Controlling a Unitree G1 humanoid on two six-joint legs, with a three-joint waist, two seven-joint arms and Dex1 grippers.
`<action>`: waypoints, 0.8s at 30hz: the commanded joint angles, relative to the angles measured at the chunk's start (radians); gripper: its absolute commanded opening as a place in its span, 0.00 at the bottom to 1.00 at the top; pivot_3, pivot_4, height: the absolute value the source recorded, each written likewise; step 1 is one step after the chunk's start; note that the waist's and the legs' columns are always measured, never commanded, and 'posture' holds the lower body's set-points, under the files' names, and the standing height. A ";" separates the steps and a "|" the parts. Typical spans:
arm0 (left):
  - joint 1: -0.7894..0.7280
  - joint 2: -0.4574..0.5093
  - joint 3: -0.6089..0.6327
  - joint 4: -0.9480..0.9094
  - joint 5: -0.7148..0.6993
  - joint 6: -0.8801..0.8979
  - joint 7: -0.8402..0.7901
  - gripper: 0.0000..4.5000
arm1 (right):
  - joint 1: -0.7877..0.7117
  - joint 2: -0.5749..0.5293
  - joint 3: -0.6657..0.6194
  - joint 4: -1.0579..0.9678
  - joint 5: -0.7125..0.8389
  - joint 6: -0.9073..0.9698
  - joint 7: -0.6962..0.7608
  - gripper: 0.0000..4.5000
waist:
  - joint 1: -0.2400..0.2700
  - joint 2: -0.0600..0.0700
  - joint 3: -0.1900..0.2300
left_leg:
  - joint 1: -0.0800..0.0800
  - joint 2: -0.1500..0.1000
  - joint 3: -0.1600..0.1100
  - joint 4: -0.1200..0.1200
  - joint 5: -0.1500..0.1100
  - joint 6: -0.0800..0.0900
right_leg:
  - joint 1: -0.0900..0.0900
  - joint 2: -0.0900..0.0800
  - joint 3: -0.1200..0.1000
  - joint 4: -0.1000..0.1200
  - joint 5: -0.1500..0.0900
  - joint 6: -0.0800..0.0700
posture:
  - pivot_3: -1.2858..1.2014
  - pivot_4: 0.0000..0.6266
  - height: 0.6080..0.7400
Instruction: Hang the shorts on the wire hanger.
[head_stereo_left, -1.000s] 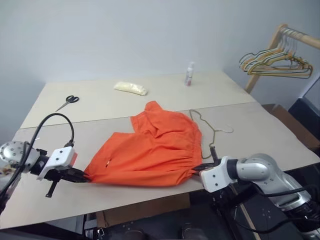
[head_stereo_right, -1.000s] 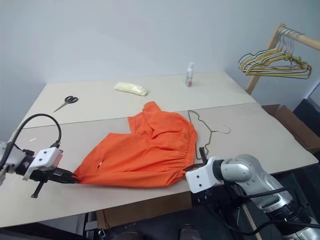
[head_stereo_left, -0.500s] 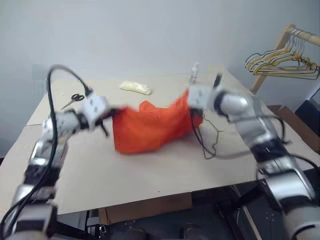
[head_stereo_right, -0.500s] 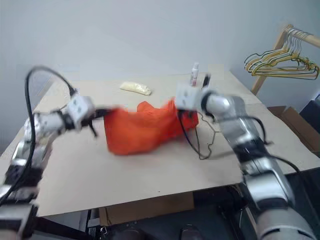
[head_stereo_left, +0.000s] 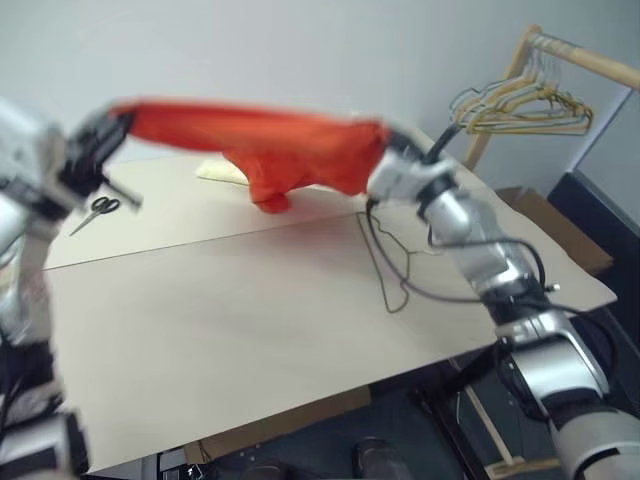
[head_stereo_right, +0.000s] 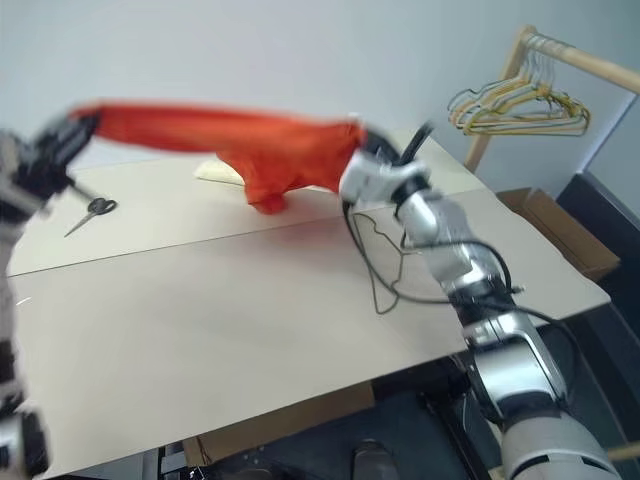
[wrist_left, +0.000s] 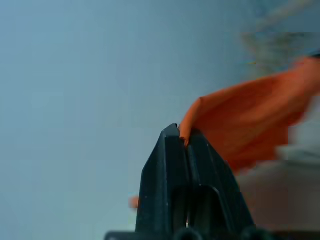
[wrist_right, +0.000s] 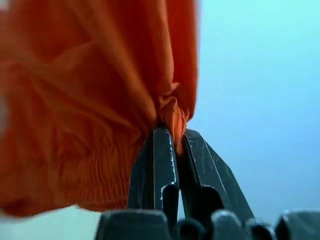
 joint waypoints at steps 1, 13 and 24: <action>0.229 0.074 0.102 -0.142 -0.073 0.079 -0.265 0.01 | 0.059 -0.051 0.072 -0.073 -0.031 -0.181 0.095 0.00 | 0.011 0.000 0.002 | 0.004 0.000 0.000 0.001 0.000 0.000 | 0.003 -0.001 0.000 0.000 0.000 0.000 | 0.58 0.00 1.00; 0.697 0.130 -0.008 -0.199 0.321 -0.057 -0.396 0.01 | 0.147 -0.213 0.099 -0.154 0.011 -0.427 0.360 0.00 | 0.109 0.000 0.016 | 0.049 0.006 0.007 0.000 -0.012 0.019 | 0.052 -0.001 0.003 -0.003 -0.010 -0.003 | 0.58 0.00 1.00; 0.671 0.099 -0.103 -0.222 0.364 -0.090 -0.354 0.05 | 0.146 -0.272 0.108 -0.157 0.104 -0.567 0.492 0.36 | 0.127 -0.001 0.015 | 0.033 0.008 0.006 0.000 -0.014 0.018 | 0.036 0.000 0.001 -0.003 -0.008 -0.001 | 0.58 0.00 1.00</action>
